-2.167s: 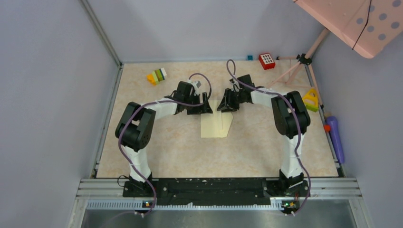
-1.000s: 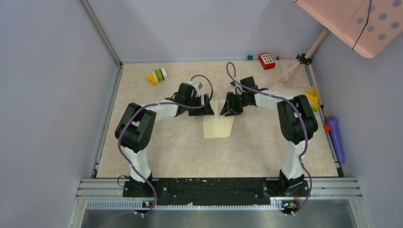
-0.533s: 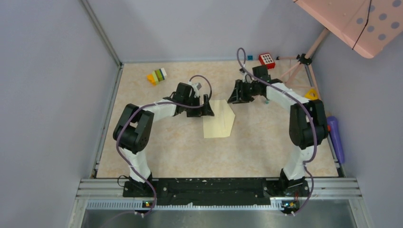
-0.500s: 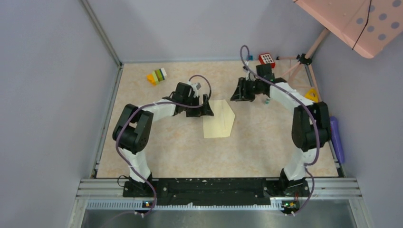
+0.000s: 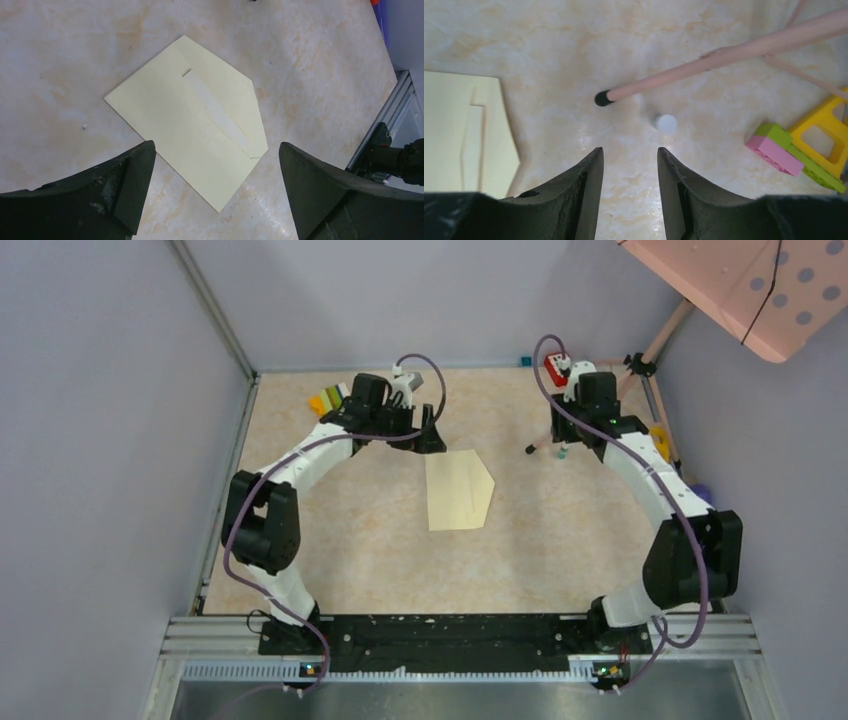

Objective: Place the letter into the envelope and seal it
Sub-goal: Open the solid glue cap from the solid glue.

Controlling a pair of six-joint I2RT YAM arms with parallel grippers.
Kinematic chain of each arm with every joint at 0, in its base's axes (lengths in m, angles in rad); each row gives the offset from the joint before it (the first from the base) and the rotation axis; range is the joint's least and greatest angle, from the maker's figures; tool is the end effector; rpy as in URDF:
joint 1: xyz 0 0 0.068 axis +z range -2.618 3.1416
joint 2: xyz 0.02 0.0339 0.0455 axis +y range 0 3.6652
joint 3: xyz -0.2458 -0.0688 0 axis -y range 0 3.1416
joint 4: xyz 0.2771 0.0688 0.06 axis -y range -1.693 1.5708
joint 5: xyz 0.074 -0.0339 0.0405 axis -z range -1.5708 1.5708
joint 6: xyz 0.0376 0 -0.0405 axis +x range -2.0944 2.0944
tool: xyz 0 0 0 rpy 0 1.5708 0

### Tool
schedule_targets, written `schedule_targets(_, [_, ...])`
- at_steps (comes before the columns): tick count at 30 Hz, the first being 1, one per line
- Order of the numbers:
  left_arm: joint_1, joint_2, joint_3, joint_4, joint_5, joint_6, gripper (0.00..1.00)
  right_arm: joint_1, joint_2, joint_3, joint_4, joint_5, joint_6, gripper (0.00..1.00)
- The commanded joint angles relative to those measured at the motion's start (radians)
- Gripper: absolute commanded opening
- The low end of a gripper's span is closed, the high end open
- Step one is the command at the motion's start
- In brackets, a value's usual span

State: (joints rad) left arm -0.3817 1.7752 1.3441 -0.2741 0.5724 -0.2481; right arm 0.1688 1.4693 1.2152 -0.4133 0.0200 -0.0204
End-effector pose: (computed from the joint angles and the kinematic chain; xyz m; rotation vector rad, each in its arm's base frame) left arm 0.3888 -0.1780 0.2244 0.4672 2.2819 -0.9761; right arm 0.3610 0.0608 0.2774 -0.2006 2.2297 0.0582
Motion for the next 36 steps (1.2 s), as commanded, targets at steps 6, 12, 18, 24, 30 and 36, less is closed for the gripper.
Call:
schedule_targets(6, [0.039,-0.115,0.068,-0.206,0.054,0.326,0.99,-0.052,0.166,0.028,-0.023,0.096,-0.067,0.45])
schedule_targets(12, [0.039,-0.148,-0.007,-0.177,0.065,0.321,0.99,-0.052,0.228,0.053,-0.026,0.128,-0.069,0.46])
schedule_targets(18, [0.039,-0.167,-0.035,-0.141,0.102,0.288,0.99,-0.053,0.256,0.054,0.007,0.126,-0.067,0.48])
schedule_targets(24, [0.038,-0.173,-0.054,-0.117,0.123,0.267,0.99,-0.053,0.281,0.043,0.063,0.160,-0.060,0.48])
schedule_targets(30, [0.038,-0.184,-0.069,-0.100,0.131,0.262,0.99,-0.052,0.277,-0.016,0.190,0.128,-0.063,0.48])
schedule_targets(36, [0.038,-0.190,-0.071,-0.095,0.138,0.261,0.99,-0.054,0.309,-0.018,0.197,0.078,-0.054,0.46])
